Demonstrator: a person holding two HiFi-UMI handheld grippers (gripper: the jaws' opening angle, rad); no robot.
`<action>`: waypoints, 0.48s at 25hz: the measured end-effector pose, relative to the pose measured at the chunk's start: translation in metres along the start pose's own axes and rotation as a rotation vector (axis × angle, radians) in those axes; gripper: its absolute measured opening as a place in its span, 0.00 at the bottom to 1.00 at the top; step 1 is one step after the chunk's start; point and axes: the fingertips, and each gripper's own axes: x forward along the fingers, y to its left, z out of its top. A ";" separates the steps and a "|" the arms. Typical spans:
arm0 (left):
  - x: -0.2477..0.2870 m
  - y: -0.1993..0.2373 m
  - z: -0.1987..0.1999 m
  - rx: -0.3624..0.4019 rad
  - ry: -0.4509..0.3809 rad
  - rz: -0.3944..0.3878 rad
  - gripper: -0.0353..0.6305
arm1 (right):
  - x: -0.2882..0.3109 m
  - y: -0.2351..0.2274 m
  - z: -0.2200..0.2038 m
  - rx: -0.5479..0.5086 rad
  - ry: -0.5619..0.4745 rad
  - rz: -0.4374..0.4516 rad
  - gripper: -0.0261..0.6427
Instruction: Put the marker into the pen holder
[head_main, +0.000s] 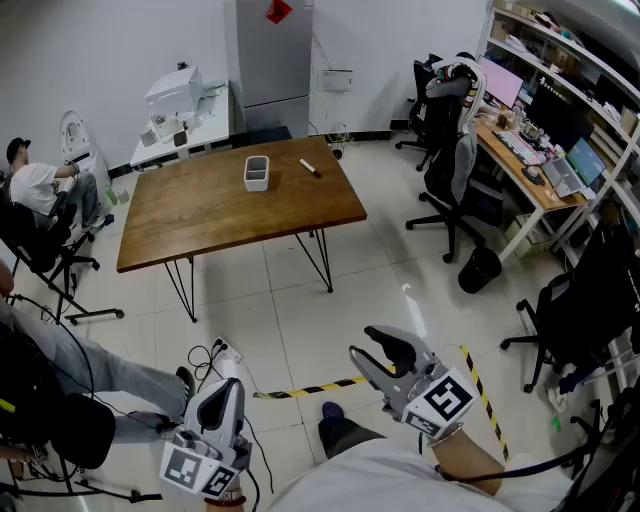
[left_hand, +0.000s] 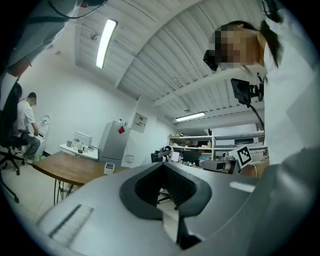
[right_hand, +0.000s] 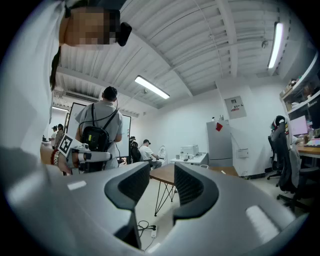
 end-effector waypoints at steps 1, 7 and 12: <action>0.011 0.008 0.002 -0.002 -0.004 0.019 0.05 | 0.009 -0.012 0.003 0.001 -0.004 0.013 0.25; 0.095 0.059 0.037 -0.045 -0.089 0.069 0.05 | 0.064 -0.065 0.017 -0.032 -0.054 0.110 0.25; 0.166 0.085 0.058 0.027 -0.106 0.054 0.05 | 0.098 -0.111 0.018 -0.065 -0.041 0.135 0.25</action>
